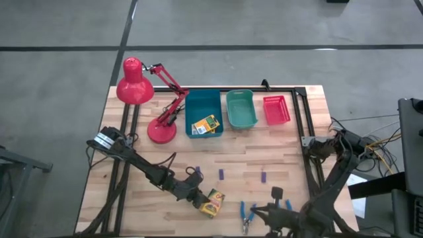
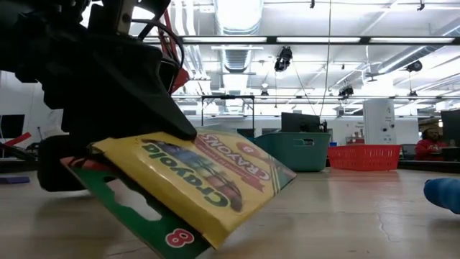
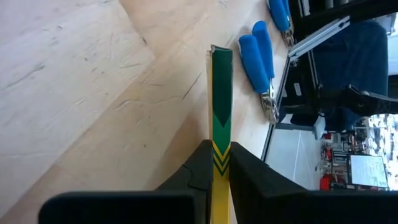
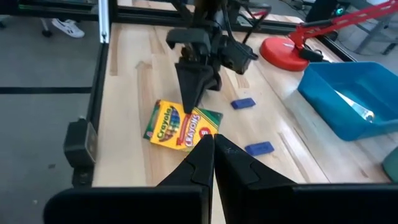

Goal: Pick & Place School Supplies
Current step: Put the crayon box into the blue bin

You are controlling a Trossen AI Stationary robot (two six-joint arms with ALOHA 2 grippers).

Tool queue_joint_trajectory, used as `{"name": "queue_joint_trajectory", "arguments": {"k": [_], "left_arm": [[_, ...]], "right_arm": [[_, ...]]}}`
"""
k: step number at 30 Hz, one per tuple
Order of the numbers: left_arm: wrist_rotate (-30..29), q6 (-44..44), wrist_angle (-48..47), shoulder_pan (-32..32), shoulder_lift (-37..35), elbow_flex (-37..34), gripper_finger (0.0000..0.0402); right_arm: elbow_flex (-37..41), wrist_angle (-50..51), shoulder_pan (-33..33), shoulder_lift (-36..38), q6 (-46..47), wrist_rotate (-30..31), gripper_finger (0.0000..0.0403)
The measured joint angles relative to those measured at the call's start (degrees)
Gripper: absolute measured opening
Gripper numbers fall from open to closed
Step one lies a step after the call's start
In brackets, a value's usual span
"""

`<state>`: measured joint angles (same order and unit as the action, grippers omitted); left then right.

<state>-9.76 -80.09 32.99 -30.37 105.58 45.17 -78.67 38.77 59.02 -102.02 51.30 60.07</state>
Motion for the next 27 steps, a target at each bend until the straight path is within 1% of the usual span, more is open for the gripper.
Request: {"name": "queue_joint_trajectory", "arguments": {"k": [10,14,22,24,27], "left_arm": [[-0.39,0.55,0.43,0.00,-3.34,0.06,0.0032],[-1.97,1.53,0.49,0.00,-6.13,0.11,0.0032],[-9.78,10.67,0.15,0.74,-14.77,0.11,0.0031],[-12.17,12.86,-1.48,1.25,-17.27,0.11,0.0031],[-16.41,14.79,-6.97,2.53,-21.35,0.11,0.0031]], "right_arm": [[4.12,-0.02,0.07,0.00,3.95,-0.02,0.0008],[4.84,-0.01,0.11,0.00,3.95,-0.01,0.0008],[5.00,1.58,0.39,0.32,2.70,0.00,0.0008],[5.00,1.77,0.71,0.68,2.54,-0.03,0.0008],[5.00,1.76,1.10,1.38,2.38,-0.02,0.0008]]}}
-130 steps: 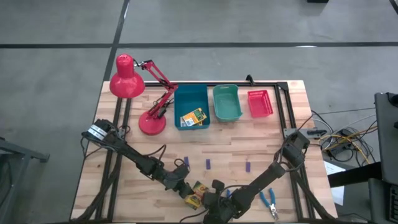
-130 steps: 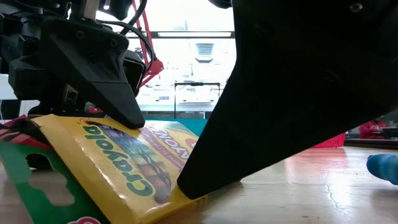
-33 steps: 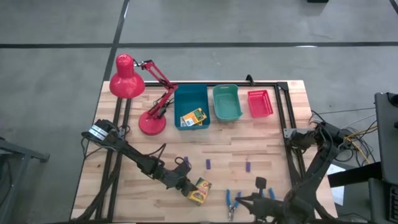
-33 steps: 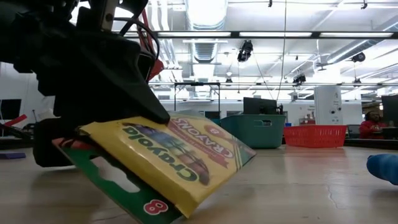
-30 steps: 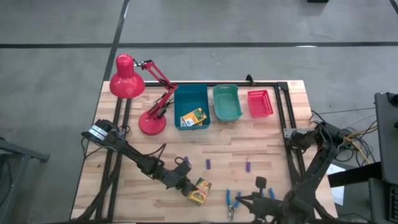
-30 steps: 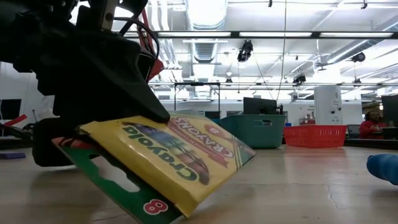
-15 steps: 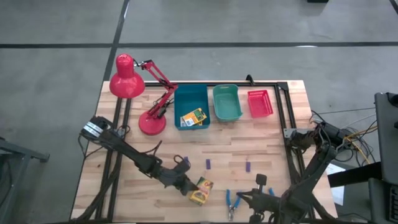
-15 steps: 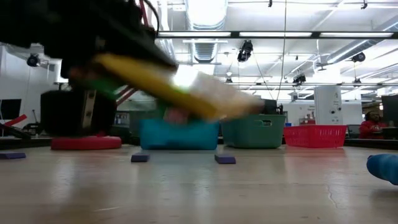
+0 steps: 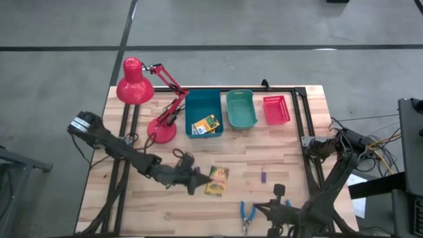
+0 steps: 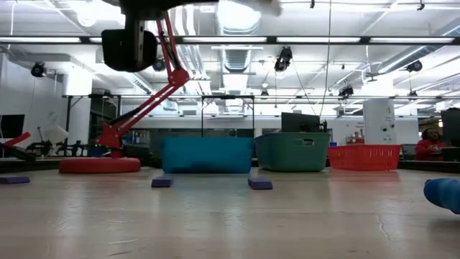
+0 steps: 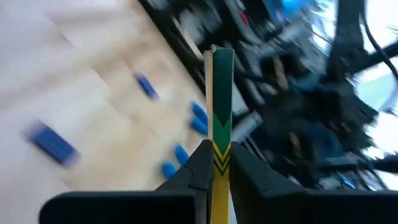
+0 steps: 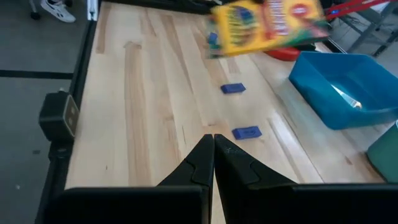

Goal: Pick & Place School Supplies
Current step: Put the crayon box into the blue bin

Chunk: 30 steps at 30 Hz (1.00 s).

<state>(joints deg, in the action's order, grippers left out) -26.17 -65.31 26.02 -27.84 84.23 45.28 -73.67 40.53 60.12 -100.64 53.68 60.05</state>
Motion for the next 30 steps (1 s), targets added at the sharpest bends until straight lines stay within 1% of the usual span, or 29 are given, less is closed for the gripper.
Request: {"name": "queue_joint_trajectory", "arguments": {"k": [5,9,14,17,21,26,30], "left_arm": [[-7.80,1.88,-12.22,3.51,-6.21,-0.02,0.0031],[-11.89,4.63,-17.30,8.10,-9.43,-0.09,0.0031],[-12.21,9.72,-17.31,15.53,-10.66,-0.09,0.0033],[-12.06,10.63,-17.63,19.66,-10.59,-0.09,0.0036],[-11.53,12.15,-18.83,24.36,-10.54,-0.18,0.0031],[-11.70,15.33,-19.11,28.60,-10.49,-0.54,0.0035],[-11.48,19.41,-21.03,29.67,-10.49,-0.62,0.0036]], "right_arm": [[0.00,-0.01,0.71,1.69,-4.15,0.00,0.0008],[-0.02,-0.07,0.89,2.96,-6.93,0.02,0.0008],[0.00,-0.02,0.87,4.71,-8.62,0.02,0.0008],[-0.02,-0.03,0.87,5.65,-8.69,0.07,0.0008],[-0.02,-0.07,0.87,6.22,-7.93,0.11,0.0008],[-0.02,-0.10,0.82,6.51,-5.81,0.09,0.0008],[-0.02,-0.07,0.82,6.51,-5.02,0.09,0.0008]]}}
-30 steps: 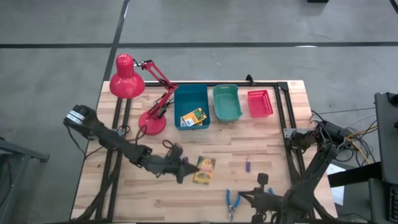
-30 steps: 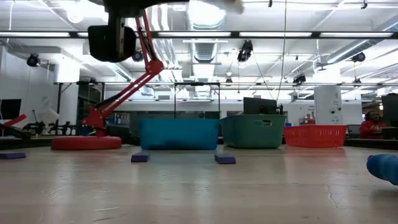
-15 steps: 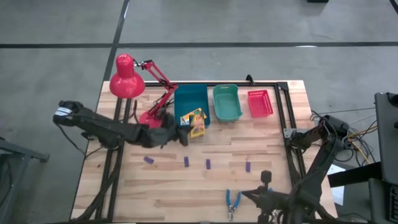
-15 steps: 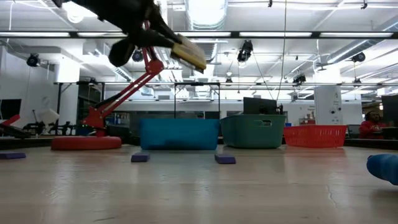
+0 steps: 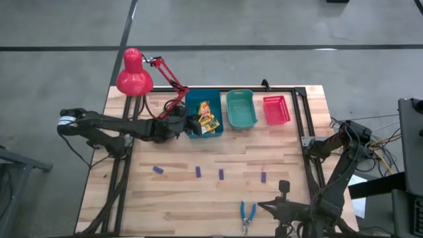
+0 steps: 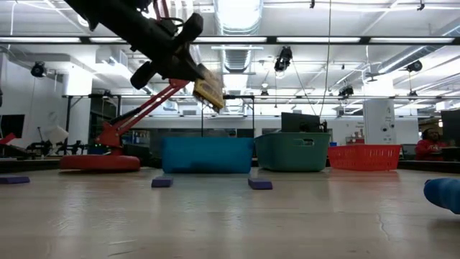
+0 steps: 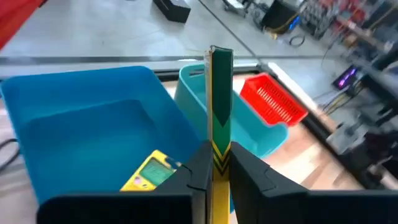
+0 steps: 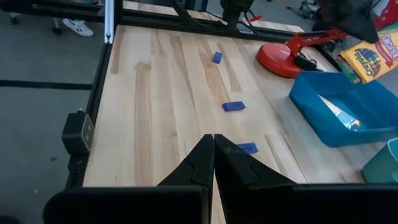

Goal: Pick & Place School Supplies
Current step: Put the crayon box into the blue bin

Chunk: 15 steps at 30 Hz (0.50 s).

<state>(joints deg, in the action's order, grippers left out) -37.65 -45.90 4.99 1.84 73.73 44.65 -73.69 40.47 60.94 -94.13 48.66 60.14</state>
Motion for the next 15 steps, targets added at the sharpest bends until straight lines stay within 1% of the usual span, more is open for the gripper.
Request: {"name": "queue_joint_trajectory", "arguments": {"k": [5,8,11,15], "left_arm": [[0.14,3.63,-1.00,0.01,0.99,-0.02,0.0034],[0.83,3.77,-0.75,-0.16,2.68,-0.01,0.0034],[2.56,2.93,-0.49,-0.83,4.94,-0.03,0.0034],[1.64,2.43,0.65,-3.20,7.49,0.43,0.0034]], "right_arm": [[0.00,0.02,-0.08,0.00,1.82,0.00,0.0008],[0.00,0.09,-0.08,0.00,1.96,0.15,0.0008],[0.00,0.09,-0.08,0.00,1.97,1.73,0.0008],[0.00,0.07,-0.08,0.00,1.95,1.86,0.0008]]}}
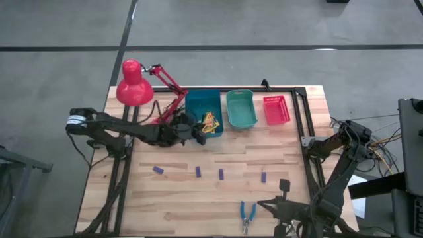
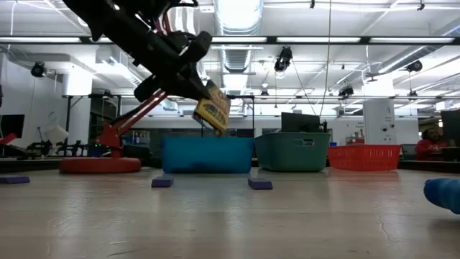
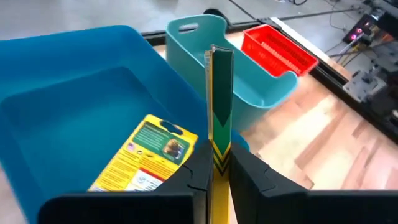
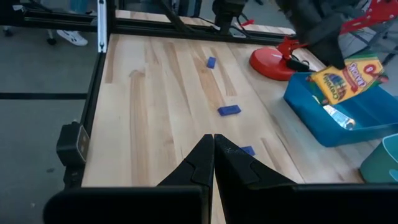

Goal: Pick & Place School Supplies
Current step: Put the crayon box into the blue bin

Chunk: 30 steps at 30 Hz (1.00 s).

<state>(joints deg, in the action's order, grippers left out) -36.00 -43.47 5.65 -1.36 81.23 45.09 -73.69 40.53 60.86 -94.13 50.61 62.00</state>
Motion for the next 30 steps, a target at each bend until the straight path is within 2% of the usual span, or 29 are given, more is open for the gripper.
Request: {"name": "queue_joint_trajectory", "arguments": {"k": [3,10,15,19,23,30], "left_arm": [[-4.10,0.57,-0.06,-2.17,0.49,1.19,0.0034],[-17.89,3.08,-0.60,-9.35,0.09,5.26,0.0034],[-28.66,2.32,-6.12,-14.12,0.40,7.68,0.0034],[-31.03,-2.53,-6.60,-16.65,0.42,8.14,0.0034],[-34.02,-3.14,-7.62,-17.40,2.58,8.21,0.0034],[-34.58,-1.55,-8.08,-13.97,9.59,8.21,0.0034]], "right_arm": [[0.00,0.06,0.00,0.00,0.00,0.00,0.0008],[0.00,1.56,0.00,0.00,-0.02,0.01,0.0008],[0.00,3.16,0.00,0.00,-0.01,0.04,0.0008],[0.00,3.86,0.00,0.00,-0.02,0.04,0.0008],[0.00,4.27,0.00,0.00,-0.02,0.04,0.0008],[0.00,4.26,0.00,0.00,0.01,0.04,0.0008]]}}
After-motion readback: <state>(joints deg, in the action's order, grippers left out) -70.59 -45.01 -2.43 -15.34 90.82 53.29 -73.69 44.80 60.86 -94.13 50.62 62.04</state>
